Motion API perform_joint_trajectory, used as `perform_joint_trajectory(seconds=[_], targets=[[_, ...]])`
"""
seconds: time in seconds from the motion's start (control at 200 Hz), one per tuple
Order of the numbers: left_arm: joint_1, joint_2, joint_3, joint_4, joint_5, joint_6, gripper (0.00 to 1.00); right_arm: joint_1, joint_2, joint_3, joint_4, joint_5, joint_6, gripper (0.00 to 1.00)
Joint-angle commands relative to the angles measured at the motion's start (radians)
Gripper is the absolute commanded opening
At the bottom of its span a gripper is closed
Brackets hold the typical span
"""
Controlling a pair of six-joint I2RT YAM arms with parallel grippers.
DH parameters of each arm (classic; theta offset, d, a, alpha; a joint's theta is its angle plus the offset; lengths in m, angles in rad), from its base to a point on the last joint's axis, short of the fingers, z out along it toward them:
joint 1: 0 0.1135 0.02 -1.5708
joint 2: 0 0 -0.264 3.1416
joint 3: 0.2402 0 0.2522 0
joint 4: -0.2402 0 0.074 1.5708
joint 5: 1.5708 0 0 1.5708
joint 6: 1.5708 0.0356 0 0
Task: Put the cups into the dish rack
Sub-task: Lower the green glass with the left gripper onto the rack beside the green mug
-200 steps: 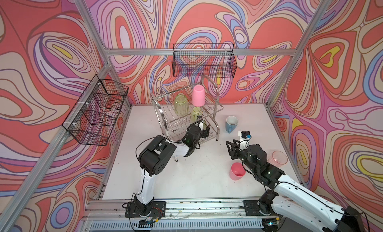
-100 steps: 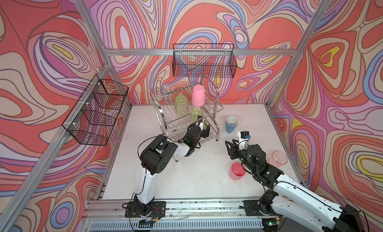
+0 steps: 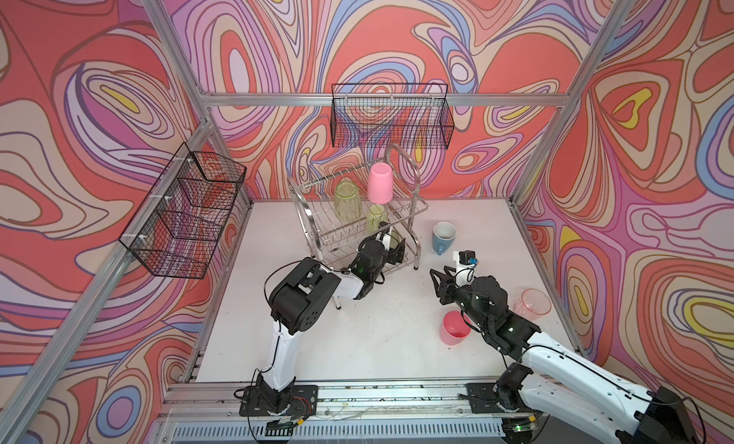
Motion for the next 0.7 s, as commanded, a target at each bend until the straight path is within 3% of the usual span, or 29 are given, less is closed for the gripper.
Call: perform_joint_trajectory(seconds=[0.0,0.696], targets=[[0.007,-0.021,-0.021,0.046,0.011,0.024,0.97,0.002,-0.008,-0.013,0.005,-0.005,-0.008,0.50],[-0.034,-0.208,-0.148,-0.001,0.010,0.061,1.00,0.002,0.021,0.058,-0.082,0.014,0.054,0.53]])
